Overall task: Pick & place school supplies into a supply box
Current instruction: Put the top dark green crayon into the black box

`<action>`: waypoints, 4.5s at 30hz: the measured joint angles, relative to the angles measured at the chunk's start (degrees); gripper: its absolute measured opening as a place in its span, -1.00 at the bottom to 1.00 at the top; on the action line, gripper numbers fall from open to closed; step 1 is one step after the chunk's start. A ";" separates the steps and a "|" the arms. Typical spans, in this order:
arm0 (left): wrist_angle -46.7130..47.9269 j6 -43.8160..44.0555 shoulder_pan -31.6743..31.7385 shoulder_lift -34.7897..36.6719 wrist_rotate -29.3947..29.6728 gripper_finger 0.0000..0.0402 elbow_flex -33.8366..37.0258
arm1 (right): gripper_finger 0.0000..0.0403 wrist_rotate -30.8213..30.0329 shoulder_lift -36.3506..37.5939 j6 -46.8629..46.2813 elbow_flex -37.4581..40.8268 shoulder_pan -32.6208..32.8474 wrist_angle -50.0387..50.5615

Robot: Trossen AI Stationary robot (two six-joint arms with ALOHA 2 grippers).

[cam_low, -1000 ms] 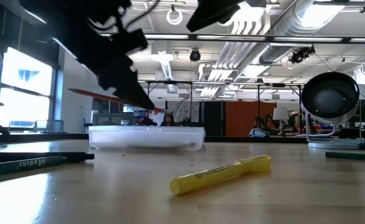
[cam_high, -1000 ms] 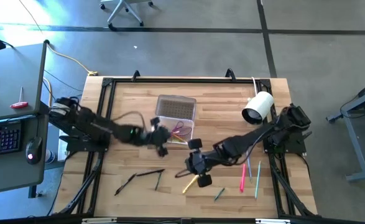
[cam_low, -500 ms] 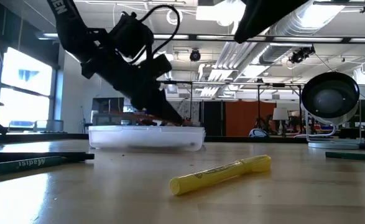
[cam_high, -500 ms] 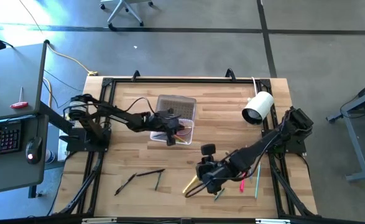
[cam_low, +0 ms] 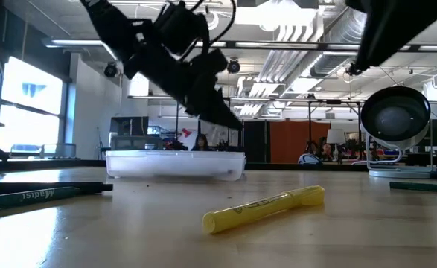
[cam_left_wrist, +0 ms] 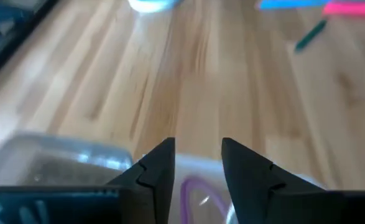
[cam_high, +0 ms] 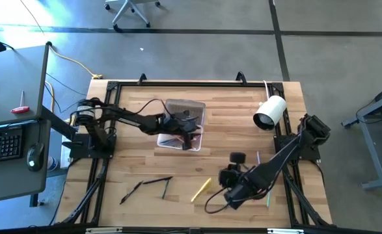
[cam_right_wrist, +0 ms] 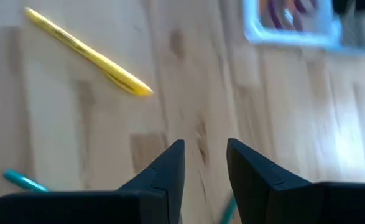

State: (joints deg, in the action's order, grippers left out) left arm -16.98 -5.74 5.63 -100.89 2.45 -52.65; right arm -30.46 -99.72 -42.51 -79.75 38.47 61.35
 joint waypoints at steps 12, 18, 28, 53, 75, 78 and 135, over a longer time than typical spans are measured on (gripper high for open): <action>20.26 -0.49 -0.02 9.95 -2.94 -0.15 -13.03 | -0.51 0.48 1.06 -22.84 20.75 5.42 -7.02; 23.17 -0.46 -0.02 12.65 -3.25 -0.15 -16.45 | -0.51 -1.56 7.99 -23.48 29.34 4.53 -10.73; 22.66 -1.14 -0.02 13.10 -3.47 -0.15 -17.11 | -0.51 7.93 27.55 -21.78 50.21 -2.11 -37.49; 23.15 -1.97 -0.02 13.10 -3.40 -0.15 -17.09 | -0.51 13.44 29.25 -16.73 56.41 -6.83 -52.69; 23.22 -0.84 -0.02 13.09 -3.56 -0.15 -17.09 | -0.52 -2.53 6.85 -0.99 52.29 -3.67 -60.30; 23.38 2.00 -0.02 13.08 -3.56 -0.15 -17.09 | -0.61 -2.29 5.19 -1.59 52.21 -3.79 -61.57; 67.13 19.51 -0.41 40.56 2.21 -0.58 -17.08 | -0.42 32.44 7.32 49.70 34.51 -20.22 -52.36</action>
State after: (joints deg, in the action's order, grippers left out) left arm 50.15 13.77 5.22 -60.34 4.66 -69.73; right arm 1.98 -92.40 7.19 -45.24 18.25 8.99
